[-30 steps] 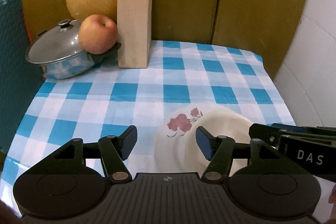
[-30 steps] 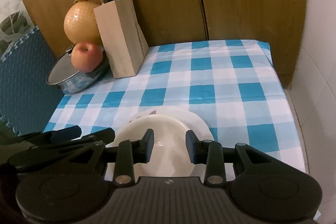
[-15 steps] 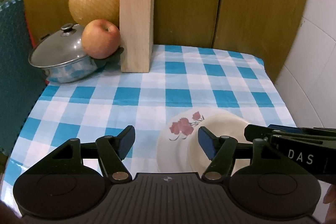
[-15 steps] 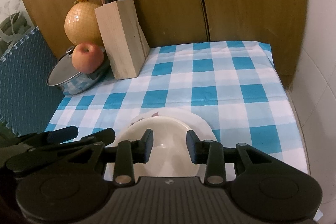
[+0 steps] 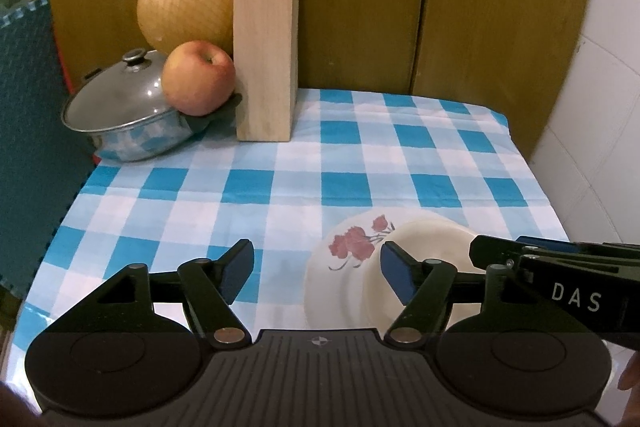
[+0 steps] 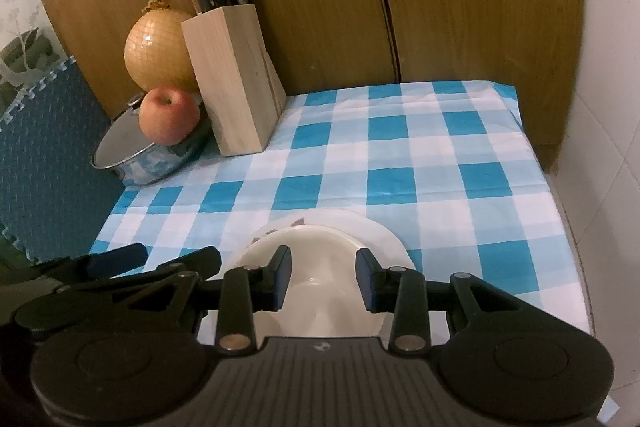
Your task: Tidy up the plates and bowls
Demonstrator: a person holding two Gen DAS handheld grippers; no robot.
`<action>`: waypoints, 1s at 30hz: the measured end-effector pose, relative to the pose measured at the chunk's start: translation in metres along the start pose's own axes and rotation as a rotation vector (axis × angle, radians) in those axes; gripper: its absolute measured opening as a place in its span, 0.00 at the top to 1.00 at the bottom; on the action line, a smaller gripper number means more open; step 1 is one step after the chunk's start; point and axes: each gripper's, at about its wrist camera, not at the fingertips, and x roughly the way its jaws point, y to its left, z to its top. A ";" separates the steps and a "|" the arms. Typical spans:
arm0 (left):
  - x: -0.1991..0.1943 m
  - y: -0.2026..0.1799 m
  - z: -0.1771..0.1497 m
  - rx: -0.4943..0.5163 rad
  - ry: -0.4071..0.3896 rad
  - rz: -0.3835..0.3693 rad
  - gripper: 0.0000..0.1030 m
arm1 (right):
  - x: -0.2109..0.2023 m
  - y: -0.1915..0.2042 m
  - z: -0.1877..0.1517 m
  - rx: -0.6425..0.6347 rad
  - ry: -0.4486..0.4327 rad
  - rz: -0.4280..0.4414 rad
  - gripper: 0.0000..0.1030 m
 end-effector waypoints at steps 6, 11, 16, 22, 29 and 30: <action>-0.001 0.001 0.000 -0.009 0.001 -0.010 0.26 | 0.000 0.002 0.000 -0.002 -0.002 -0.001 0.71; -0.002 0.001 0.000 -0.016 0.000 -0.012 0.26 | 0.000 0.001 0.000 -0.005 0.000 -0.002 0.71; -0.001 0.001 0.000 -0.020 0.001 -0.010 0.25 | -0.001 0.001 0.000 -0.004 -0.002 -0.006 0.70; -0.002 0.000 0.000 -0.016 -0.006 -0.005 0.25 | 0.000 0.000 0.001 0.005 0.004 -0.001 0.70; -0.001 -0.001 0.000 -0.010 0.000 0.017 0.21 | 0.000 0.000 0.001 0.004 0.002 -0.001 0.70; -0.002 -0.001 0.000 -0.005 -0.003 0.023 0.21 | 0.000 0.000 0.001 0.005 0.002 0.000 0.70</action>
